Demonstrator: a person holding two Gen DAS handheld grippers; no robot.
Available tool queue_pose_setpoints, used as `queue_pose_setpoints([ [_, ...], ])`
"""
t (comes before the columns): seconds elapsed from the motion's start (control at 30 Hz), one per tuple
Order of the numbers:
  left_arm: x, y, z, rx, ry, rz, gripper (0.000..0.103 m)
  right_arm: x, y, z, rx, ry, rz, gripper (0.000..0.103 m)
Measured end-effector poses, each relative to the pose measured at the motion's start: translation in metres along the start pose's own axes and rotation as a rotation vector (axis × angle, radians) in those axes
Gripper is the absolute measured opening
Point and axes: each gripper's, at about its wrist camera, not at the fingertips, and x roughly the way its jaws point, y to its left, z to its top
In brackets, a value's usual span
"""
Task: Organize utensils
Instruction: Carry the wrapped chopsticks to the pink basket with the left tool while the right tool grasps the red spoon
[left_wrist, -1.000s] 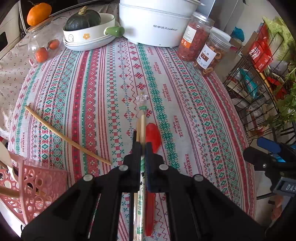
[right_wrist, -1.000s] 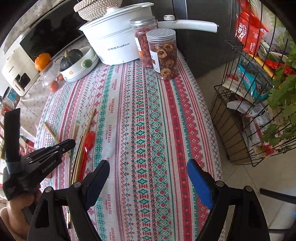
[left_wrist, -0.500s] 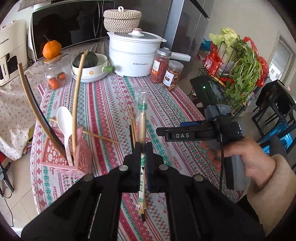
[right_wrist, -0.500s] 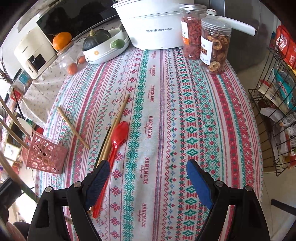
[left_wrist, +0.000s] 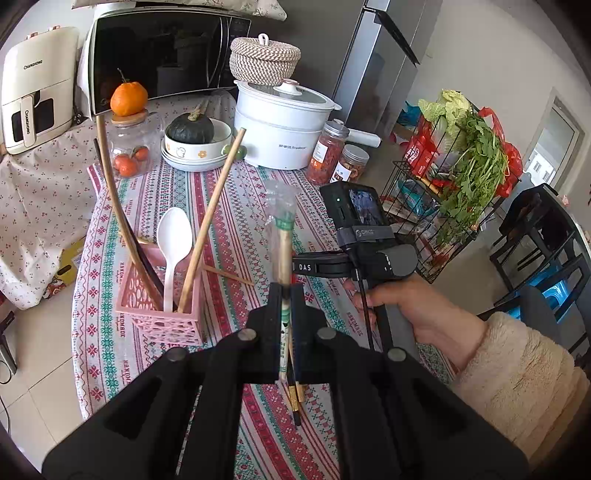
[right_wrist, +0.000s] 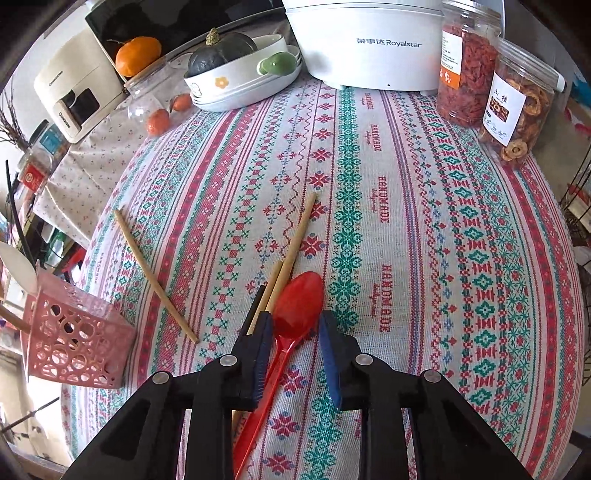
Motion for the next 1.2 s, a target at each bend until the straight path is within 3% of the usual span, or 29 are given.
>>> queue_pose_setpoints([
  [0.1, -0.004, 0.006, -0.001, -0.011, -0.011, 0.0, 0.005, 0.002, 0.001, 0.001, 0.0, -0.024, -0.007, 0.02],
  [0.17, -0.009, 0.009, 0.0, -0.017, -0.021, -0.001, 0.005, -0.005, -0.002, 0.001, 0.009, -0.047, 0.005, 0.005],
  [0.43, -0.025, 0.018, -0.004, -0.034, -0.047, -0.009, 0.005, -0.041, -0.012, -0.005, 0.01, -0.096, 0.044, 0.004],
  [0.53, -0.026, 0.02, -0.006, -0.038, -0.046, -0.012, 0.005, -0.037, -0.017, -0.002, 0.048, -0.075, 0.046, 0.012],
  [0.6, -0.027, 0.021, -0.006, -0.043, -0.049, -0.016, 0.005, -0.031, -0.017, -0.001, 0.066, -0.079, 0.015, 0.047],
  [0.7, -0.028, 0.023, -0.004, -0.048, -0.049, -0.025, 0.005, -0.018, -0.007, 0.004, 0.021, -0.061, -0.038, 0.049],
  [0.8, -0.027, 0.027, -0.005, -0.052, -0.043, -0.029, 0.005, 0.001, 0.006, 0.006, -0.078, -0.027, -0.165, 0.048],
  [0.87, -0.026, 0.029, -0.006, -0.056, -0.037, -0.029, 0.005, 0.005, 0.013, 0.008, -0.128, -0.055, -0.197, 0.048],
  [0.93, -0.025, 0.031, -0.007, -0.058, -0.033, -0.028, 0.005, 0.008, 0.014, 0.011, -0.136, -0.069, -0.185, 0.044],
  [0.97, -0.025, 0.032, -0.007, -0.059, -0.032, -0.027, 0.005, 0.008, 0.014, 0.012, -0.145, -0.077, -0.176, 0.028],
  [1.1, -0.028, 0.035, -0.006, -0.066, -0.041, -0.026, 0.005, 0.002, 0.007, 0.011, -0.11, -0.081, -0.129, 0.026],
  [1.2, -0.037, 0.036, -0.004, -0.07, -0.066, -0.029, 0.005, -0.022, 0.0, 0.009, -0.055, -0.144, -0.071, 0.026],
])
